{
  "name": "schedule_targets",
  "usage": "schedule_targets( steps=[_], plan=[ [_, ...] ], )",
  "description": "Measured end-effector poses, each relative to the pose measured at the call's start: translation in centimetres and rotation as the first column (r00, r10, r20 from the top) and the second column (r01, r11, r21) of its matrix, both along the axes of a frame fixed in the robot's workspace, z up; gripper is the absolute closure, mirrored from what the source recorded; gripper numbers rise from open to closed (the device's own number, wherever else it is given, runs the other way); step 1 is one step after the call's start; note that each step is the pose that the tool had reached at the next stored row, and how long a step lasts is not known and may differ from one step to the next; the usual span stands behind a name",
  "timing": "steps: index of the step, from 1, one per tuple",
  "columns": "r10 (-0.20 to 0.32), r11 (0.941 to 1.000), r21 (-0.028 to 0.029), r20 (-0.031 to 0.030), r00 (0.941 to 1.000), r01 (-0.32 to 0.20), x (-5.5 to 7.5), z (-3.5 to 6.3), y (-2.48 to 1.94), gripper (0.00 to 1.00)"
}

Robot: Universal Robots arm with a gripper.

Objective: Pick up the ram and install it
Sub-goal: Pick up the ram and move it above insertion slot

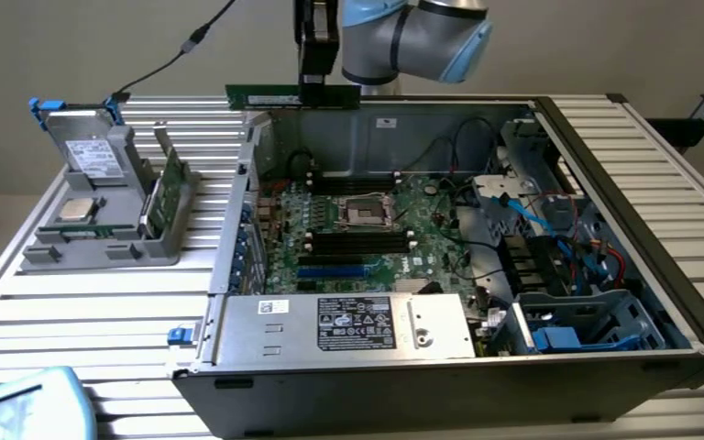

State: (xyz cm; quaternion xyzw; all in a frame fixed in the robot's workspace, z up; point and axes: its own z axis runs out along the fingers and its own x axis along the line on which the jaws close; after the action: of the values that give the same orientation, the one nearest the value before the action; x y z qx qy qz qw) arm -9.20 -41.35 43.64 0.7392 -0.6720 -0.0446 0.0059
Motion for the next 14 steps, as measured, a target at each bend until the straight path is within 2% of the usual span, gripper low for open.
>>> schedule_targets(
  steps=[14],
  plan=[
    [0.000,1.0000,-0.0008,0.0000,1.0000,0.000,6.3,0.08,-0.01,0.86]
  ],
)
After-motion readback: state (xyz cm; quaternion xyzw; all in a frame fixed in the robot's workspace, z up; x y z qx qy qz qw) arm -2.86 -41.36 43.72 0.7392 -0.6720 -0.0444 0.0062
